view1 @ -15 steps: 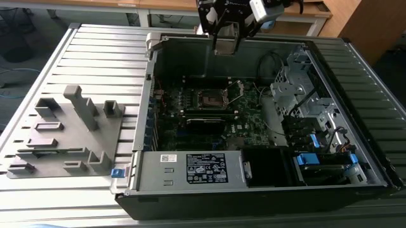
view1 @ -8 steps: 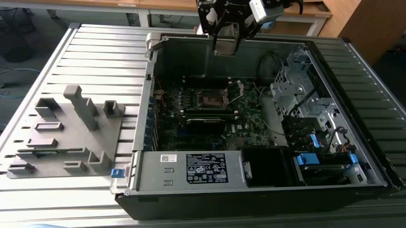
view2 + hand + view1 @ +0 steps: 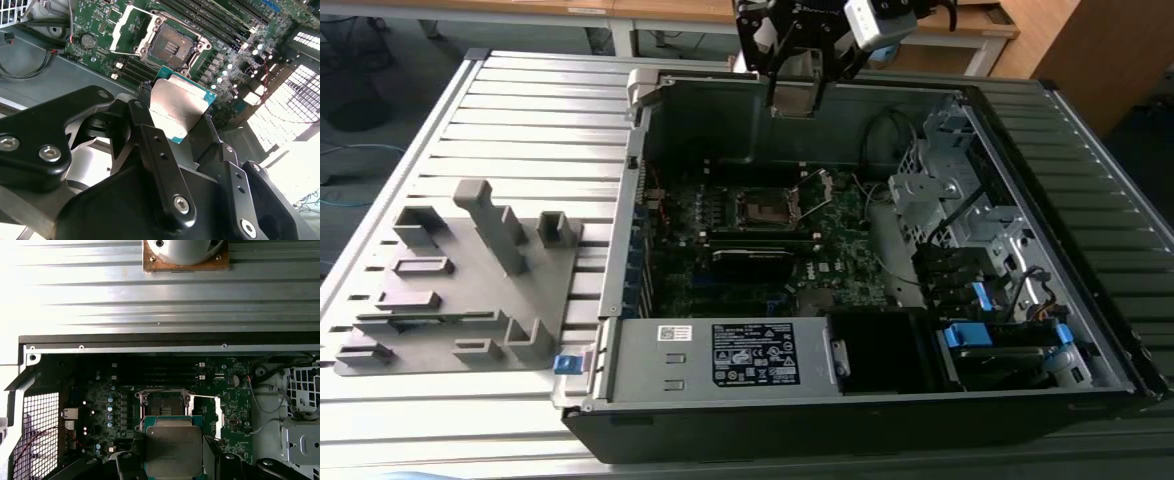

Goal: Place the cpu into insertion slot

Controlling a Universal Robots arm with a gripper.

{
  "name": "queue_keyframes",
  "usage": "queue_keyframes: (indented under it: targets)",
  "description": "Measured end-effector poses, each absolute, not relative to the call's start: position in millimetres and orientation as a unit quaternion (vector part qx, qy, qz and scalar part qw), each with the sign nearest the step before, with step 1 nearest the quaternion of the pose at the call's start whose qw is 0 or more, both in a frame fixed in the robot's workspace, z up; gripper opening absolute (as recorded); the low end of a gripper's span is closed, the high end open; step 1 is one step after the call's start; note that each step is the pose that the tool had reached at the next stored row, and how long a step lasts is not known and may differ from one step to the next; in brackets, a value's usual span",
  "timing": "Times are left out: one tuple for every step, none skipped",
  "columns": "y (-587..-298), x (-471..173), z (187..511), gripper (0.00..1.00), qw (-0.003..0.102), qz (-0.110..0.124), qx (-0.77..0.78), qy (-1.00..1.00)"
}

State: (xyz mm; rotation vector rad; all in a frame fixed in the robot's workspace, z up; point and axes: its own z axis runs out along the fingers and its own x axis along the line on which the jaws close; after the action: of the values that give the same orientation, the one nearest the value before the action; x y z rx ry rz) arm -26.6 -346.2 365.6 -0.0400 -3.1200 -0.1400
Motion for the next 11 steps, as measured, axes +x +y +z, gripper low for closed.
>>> queue_keyframes:
  targets:
    - [-346.2, -26.6, 365.1, 0.54, 0.009, -0.045, -0.013, -0.999]
    - [-346.2, -26.6, 364.7, 0.54, 0.009, -0.045, -0.013, -0.999]
    - [-346.2, -26.6, 364.7, 0.54, 0.009, -0.045, -0.013, -0.999]
    - [-346.2, -26.6, 364.6, 0.54, 0.009, -0.045, -0.013, -0.999]
    - [-346.2, -26.4, 364.6, 0.54, 0.009, -0.045, -0.013, -0.999]
    - [-345.9, -26.1, 364.4, 0.54, 0.010, -0.045, -0.013, -0.999]
    - [-346.0, -26.1, 364.5, 0.54, 0.010, -0.045, -0.013, -0.999]
    - [-346.0, -26.1, 364.5, 0.54, 0.010, -0.045, -0.013, -0.999]
    - [-346.0, -26.1, 364.6, 0.54, 0.010, -0.044, -0.013, -0.999]
    - [-346.0, -26.1, 364.7, 0.54, 0.010, -0.044, -0.013, -0.999]
    - [-346.0, -26.1, 364.7, 0.54, 0.010, -0.044, -0.013, -0.999]
